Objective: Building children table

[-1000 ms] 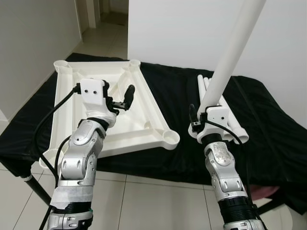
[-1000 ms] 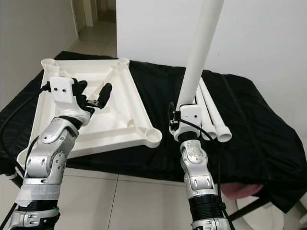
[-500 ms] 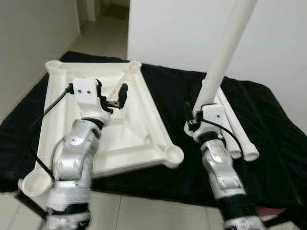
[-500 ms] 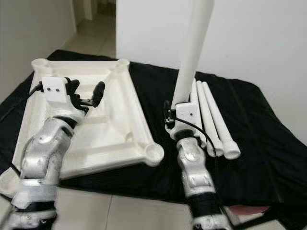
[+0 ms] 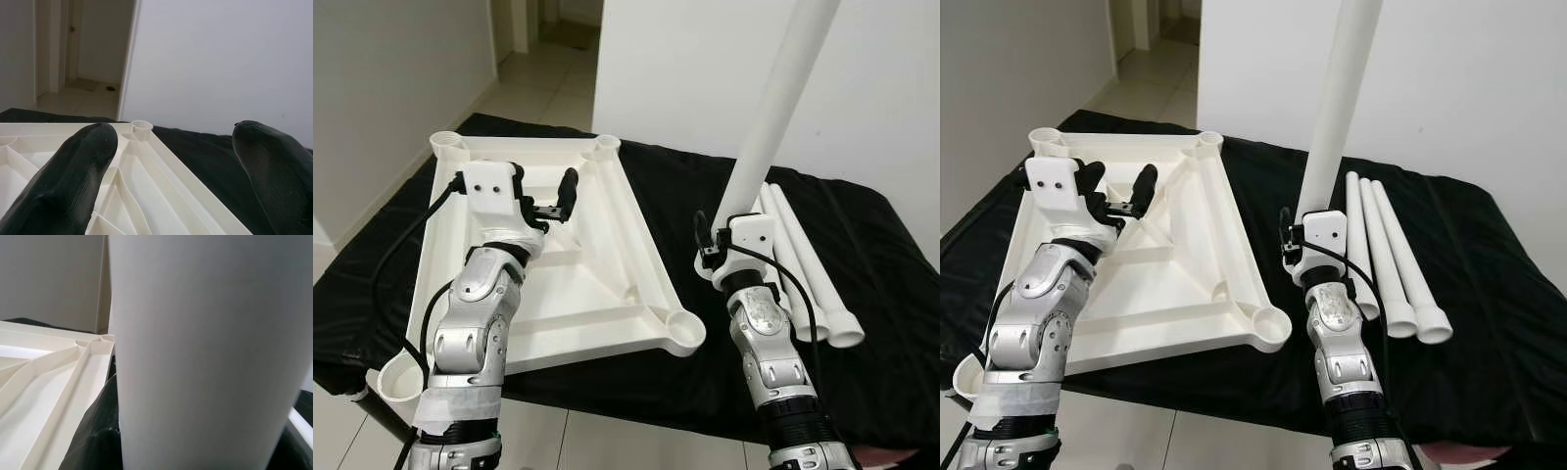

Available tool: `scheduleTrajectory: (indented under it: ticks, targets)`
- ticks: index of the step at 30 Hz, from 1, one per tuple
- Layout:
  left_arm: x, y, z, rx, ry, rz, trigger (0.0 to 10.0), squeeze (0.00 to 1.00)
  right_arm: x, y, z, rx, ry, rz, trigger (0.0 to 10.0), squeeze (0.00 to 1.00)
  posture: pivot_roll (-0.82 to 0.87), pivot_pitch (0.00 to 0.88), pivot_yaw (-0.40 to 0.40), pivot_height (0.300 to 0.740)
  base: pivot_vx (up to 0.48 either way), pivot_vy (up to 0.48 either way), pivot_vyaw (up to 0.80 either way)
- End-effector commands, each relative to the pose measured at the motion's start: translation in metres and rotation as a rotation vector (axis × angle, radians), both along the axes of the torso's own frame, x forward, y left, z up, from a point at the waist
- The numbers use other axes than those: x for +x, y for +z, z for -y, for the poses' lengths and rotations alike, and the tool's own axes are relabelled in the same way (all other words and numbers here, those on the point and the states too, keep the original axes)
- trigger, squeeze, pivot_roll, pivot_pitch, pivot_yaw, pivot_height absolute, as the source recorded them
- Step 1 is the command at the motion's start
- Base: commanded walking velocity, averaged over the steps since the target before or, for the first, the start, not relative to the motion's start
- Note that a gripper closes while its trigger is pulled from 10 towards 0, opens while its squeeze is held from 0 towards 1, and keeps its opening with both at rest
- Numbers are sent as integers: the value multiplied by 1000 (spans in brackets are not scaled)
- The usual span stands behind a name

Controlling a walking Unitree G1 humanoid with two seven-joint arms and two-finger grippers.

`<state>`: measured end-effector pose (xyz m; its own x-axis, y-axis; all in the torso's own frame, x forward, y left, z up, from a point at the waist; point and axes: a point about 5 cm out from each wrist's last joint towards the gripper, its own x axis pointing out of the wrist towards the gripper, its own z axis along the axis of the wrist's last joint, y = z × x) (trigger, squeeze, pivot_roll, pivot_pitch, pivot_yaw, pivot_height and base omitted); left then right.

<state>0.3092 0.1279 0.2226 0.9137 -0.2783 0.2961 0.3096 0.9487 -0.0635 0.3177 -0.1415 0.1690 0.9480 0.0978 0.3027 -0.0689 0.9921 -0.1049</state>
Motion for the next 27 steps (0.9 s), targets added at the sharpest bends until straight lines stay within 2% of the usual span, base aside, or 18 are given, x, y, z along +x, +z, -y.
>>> scheduleTrajectory:
  ticks: [1,3,18,19,20,21,22,24,25,26,27]
  targets:
    - [-3,-2,10,36,-83,-10,10000,0,1,-3,6,-14,-19,-21,10000,0,34,0,-98,740,0,0,0]
    - [-5,-4,16,66,-120,-8,10000,0,1,-4,9,-15,-25,-32,10000,0,30,0,-90,740,0,0,0]
    - [-9,-16,32,144,-240,-77,10000,0,2,-4,16,-17,-61,-51,10000,0,10,0,-45,740,0,0,0]
    - [-10,-19,35,152,-266,-92,10000,0,2,-4,17,-20,-61,-50,10000,0,5,0,-37,740,0,0,0]
    - [-15,-23,41,184,-337,-115,10000,0,2,-4,17,-19,-65,-56,10000,0,3,0,-34,740,0,0,0]
    - [-15,-23,41,184,-337,-115,10000,0,2,-4,17,-19,-65,-56,10000,0,3,0,-34,740,0,0,0]
    - [-20,-27,46,219,-401,-125,10000,0,1,-5,17,-13,-67,-61,10000,0,2,0,-32,740,0,0,0]
    - [-20,-27,46,219,-401,-125,10000,0,1,-5,17,-13,-67,-61,10000,0,2,0,-32,740,0,0,0]
    - [-26,-33,49,247,-475,-154,10000,0,1,-5,16,-8,-66,-66,10000,0,2,0,-32,740,0,0,0]
    - [-35,-46,52,317,-568,-207,10000,0,1,-5,16,7,-53,-67,10000,0,1,0,-25,740,0,0,0]
    - [-35,-46,52,317,-568,-207,10000,0,1,-5,16,7,-53,-67,10000,0,1,0,-25,740,0,0,0]
